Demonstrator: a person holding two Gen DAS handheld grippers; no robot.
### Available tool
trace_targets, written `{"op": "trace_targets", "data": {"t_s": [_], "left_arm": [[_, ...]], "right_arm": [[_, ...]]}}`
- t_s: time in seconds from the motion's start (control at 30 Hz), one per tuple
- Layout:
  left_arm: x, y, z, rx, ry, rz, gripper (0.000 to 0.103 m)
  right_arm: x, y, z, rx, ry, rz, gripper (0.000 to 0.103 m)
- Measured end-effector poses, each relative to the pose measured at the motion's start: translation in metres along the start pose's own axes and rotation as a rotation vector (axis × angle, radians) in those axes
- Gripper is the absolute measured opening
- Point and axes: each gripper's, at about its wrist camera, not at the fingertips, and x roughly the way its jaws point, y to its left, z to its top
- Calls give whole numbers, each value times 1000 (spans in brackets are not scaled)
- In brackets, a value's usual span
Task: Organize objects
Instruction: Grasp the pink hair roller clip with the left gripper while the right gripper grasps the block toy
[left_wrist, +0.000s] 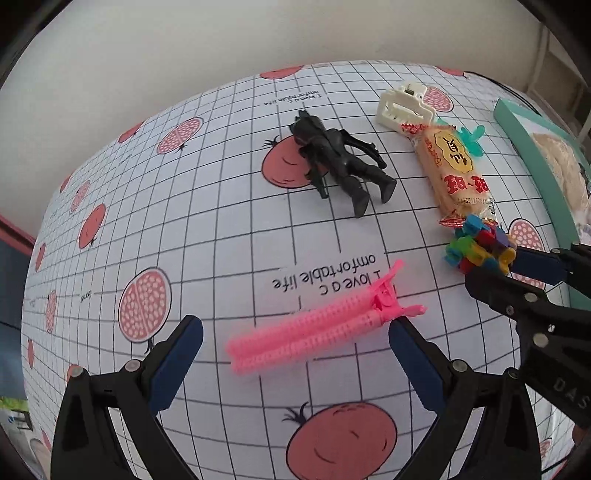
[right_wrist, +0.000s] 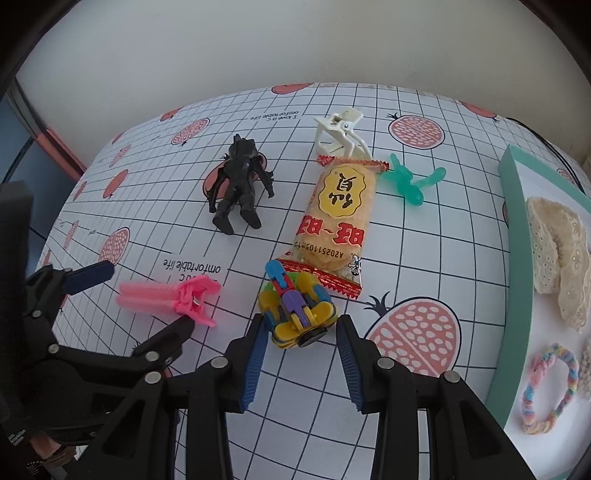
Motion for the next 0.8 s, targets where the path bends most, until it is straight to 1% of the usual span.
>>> {"op": "trace_targets", "data": {"t_s": [0.1,0.23,0.33,0.4,0.43,0.47,0.5,0.57,0.67,0.8], "left_arm": [[3,-3,6,12,-4,9,101],[-1,0,13,-28,-27,-2,100],[0,-1,14,-52,-26,-27,96],[-1,-3,14,-52,-23,-32,92],[-2,-5,14,-46,-22,-34,85],[-2,-7,14,-41,-22,-39,76],[-2,-9,16,-38,-17,-42,72],[-1,-11,16,-29,-7,-47,61],[0,-15,15,-15,12,-51,52],[-3,-17,15,-13,20,-50,47]], "right_arm": [[-1,-4,0,16,2,-2,41],[-2,-9,0,31,3,15,41],[-2,-11,0,39,3,23,41],[-2,-11,0,40,3,23,41],[-2,-11,0,39,3,23,41],[-2,-11,-1,41,3,25,41],[-2,-11,-1,43,3,27,41],[-3,-12,-1,48,4,31,41],[-4,-14,-2,49,5,33,41],[-5,-15,-3,55,4,38,41]]}}
